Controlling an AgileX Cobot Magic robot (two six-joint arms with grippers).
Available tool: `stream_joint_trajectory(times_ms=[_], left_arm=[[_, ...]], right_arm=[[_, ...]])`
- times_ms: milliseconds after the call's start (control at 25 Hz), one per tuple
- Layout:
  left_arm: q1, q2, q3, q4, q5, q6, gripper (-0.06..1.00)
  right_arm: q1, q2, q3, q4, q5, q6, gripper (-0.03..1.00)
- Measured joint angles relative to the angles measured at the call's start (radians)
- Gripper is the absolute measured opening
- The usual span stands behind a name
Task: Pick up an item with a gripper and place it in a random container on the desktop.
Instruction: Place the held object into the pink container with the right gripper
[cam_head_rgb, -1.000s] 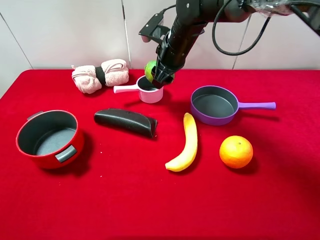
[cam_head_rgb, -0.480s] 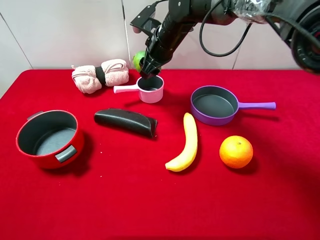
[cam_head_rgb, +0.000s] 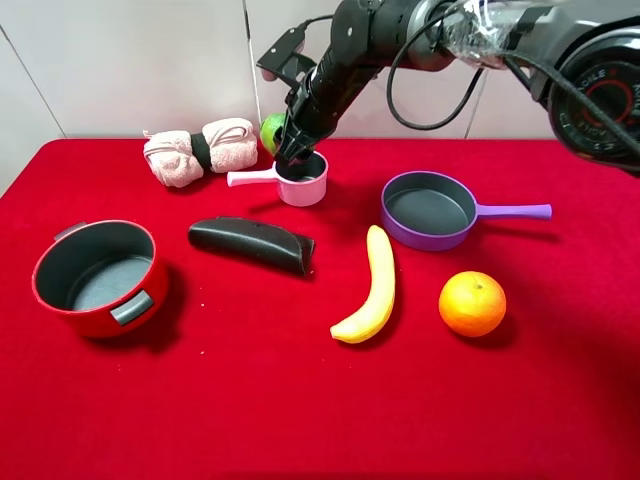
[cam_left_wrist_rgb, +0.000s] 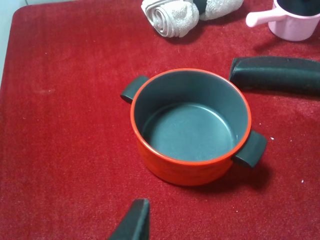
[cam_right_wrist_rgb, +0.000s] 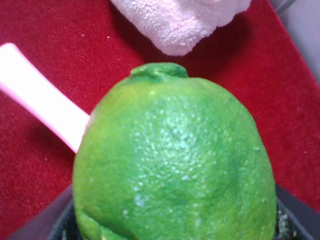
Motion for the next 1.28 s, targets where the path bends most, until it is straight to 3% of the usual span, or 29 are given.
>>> stream_joint_trajectory(times_ms=[1280], left_arm=[[0.0,0.0,0.0,0.0,0.0,0.0,0.99]], right_arm=[[0.0,0.04,0.0,-0.001,-0.031,-0.02,0.47]])
